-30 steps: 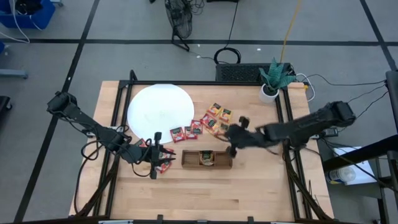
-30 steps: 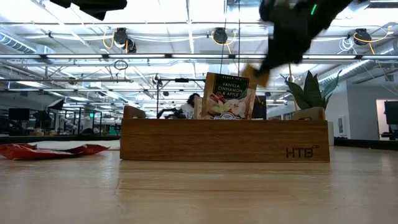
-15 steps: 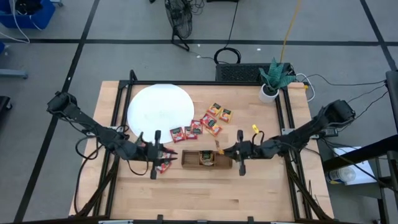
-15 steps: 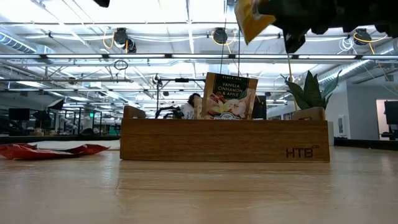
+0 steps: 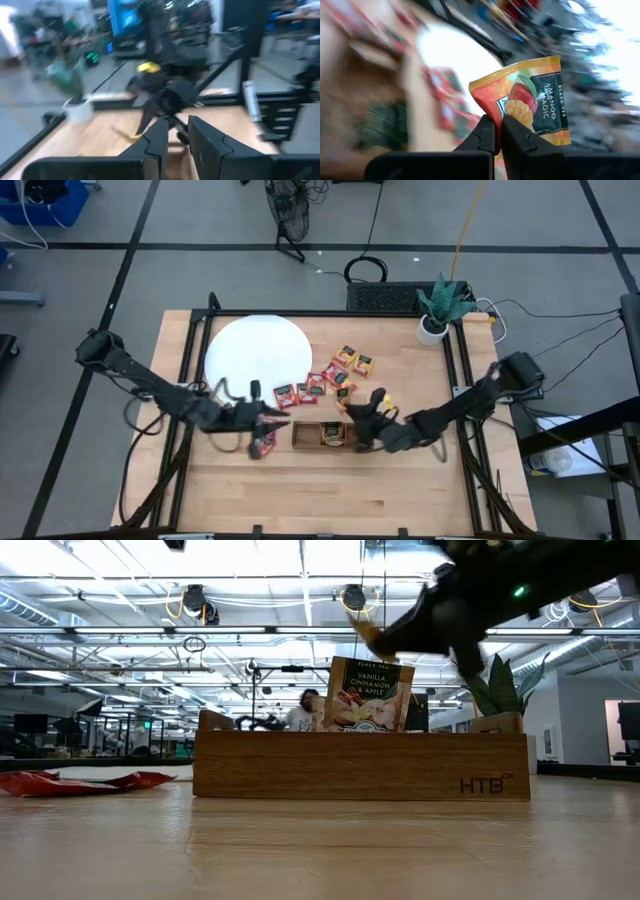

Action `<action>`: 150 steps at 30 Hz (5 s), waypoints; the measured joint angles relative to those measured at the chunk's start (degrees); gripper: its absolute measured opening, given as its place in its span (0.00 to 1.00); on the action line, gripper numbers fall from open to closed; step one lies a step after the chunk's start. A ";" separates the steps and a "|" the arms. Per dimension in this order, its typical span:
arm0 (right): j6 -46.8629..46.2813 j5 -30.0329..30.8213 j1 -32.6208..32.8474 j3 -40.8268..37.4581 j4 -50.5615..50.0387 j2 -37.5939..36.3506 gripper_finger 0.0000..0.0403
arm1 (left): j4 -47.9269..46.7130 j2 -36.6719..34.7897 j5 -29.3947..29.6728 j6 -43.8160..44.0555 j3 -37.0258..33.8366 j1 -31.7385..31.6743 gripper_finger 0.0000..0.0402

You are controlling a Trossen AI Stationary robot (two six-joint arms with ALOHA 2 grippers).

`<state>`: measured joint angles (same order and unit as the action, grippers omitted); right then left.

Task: Pick & Place Tea
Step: Put the yellow tea bag into the right section of the wooden organizer

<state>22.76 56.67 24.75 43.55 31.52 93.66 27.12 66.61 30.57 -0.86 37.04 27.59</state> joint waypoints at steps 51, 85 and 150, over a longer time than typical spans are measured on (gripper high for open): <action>38.93 24.08 -1.29 18.12 7.71 14.58 0.01 | -3.13 17.31 -31.17 29.33 11.32 -27.38 0.56; 36.57 24.03 -1.31 18.06 7.25 14.56 0.01 | -5.66 18.84 -46.19 32.40 12.85 -34.30 0.25; -26.62 28.62 16.44 -10.84 10.70 -12.82 0.01 | -2.84 43.32 -30.35 -3.91 27.02 -19.65 0.00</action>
<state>-3.86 85.30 41.19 32.71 42.22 80.84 24.28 109.93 0.22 -4.77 64.05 7.94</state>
